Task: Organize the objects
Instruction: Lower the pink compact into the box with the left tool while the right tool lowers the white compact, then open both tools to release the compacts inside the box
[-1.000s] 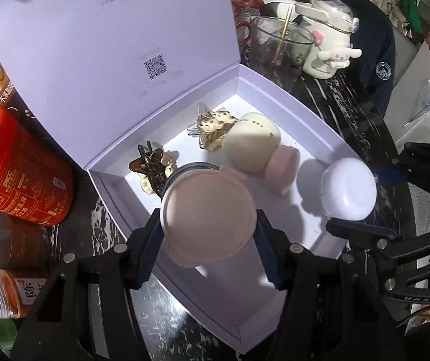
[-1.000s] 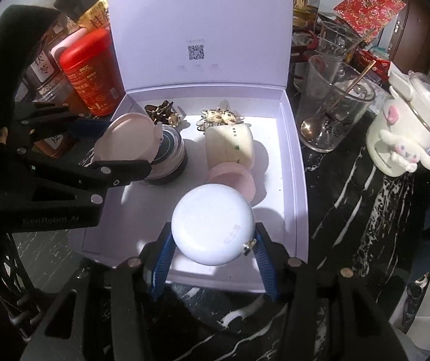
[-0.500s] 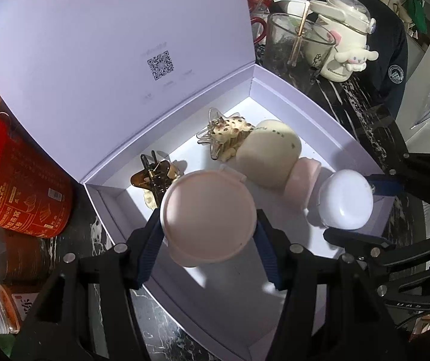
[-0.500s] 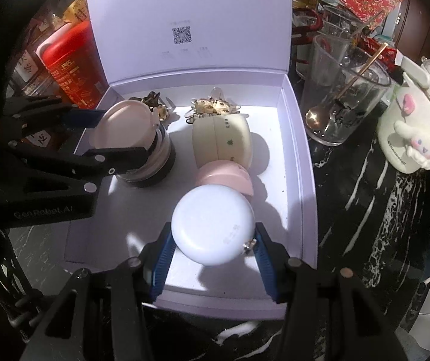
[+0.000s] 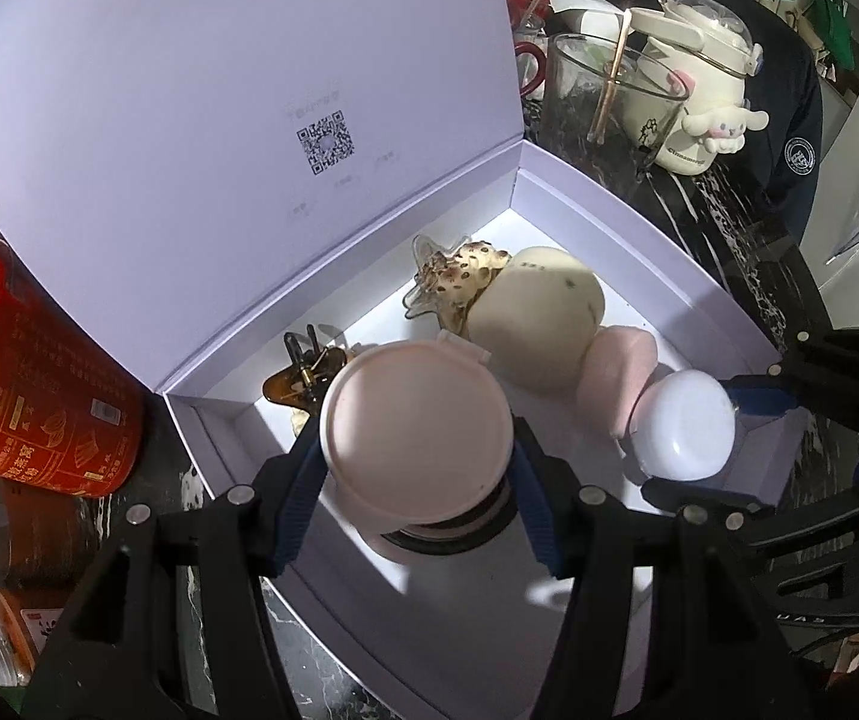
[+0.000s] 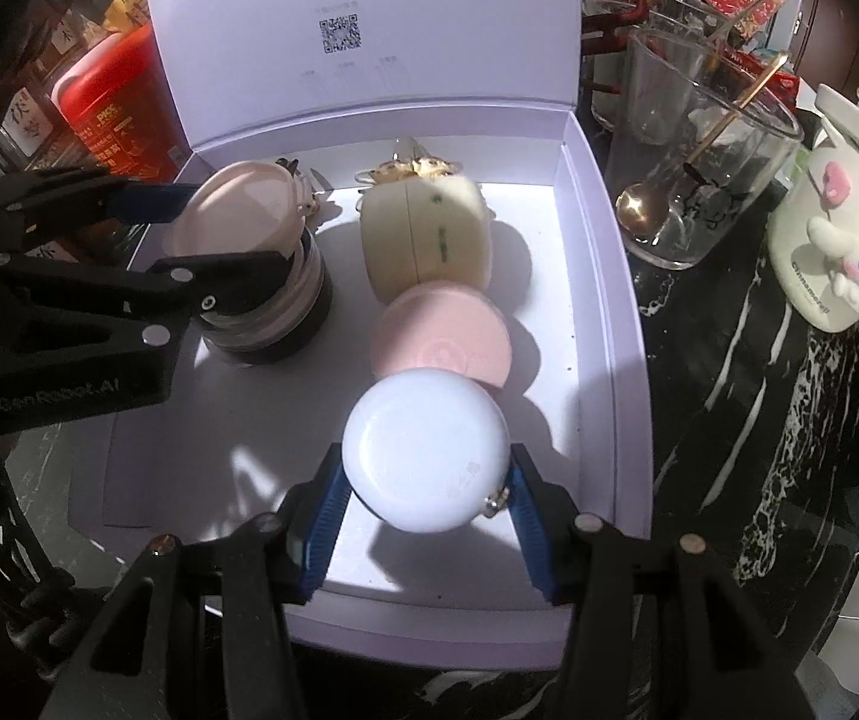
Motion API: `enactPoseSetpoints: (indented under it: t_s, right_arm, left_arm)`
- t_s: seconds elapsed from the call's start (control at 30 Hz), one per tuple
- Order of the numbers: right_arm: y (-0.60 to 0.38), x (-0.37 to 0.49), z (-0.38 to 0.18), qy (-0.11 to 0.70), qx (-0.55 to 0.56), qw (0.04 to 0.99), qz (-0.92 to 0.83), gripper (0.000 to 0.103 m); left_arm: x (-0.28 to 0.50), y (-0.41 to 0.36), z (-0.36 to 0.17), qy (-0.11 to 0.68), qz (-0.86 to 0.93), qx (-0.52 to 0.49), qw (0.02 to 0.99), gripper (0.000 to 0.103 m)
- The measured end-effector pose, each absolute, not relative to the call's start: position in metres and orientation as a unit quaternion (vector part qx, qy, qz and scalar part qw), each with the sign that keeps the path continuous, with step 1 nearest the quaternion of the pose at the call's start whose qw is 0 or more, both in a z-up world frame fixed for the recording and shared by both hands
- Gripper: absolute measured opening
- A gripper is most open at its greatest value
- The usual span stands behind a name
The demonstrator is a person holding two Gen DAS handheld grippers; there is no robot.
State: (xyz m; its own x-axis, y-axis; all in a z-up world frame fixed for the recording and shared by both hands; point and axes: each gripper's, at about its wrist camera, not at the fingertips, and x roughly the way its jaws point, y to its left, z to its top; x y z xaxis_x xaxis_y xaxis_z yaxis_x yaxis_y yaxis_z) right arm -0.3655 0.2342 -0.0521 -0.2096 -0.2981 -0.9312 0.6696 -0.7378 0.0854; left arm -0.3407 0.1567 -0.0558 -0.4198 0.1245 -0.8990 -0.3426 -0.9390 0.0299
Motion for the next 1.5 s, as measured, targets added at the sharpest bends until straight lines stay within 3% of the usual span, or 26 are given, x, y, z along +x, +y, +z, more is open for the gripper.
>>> enactPoseSetpoints:
  t_s: [0.63,0.8,1.5]
  right_arm:
    - [0.228,-0.362,-0.059,0.198,0.534,0.310,-0.762,0.052]
    - [0.230,-0.363,-0.058,0.188,0.540,0.306,-0.762,0.052]
    - [0.250,-0.354,-0.026,0.150,0.525,0.291,-0.786,0.054]
  left_arm:
    - [-0.345,0.154,-0.061,0.090,0.841,-0.517,0.131,0.059]
    - [-0.344,0.151,-0.062,0.089,0.842,-0.517,0.123,0.065]
    - [-0.331,0.152,-0.030,0.088,0.853,-0.500,0.121,0.066]
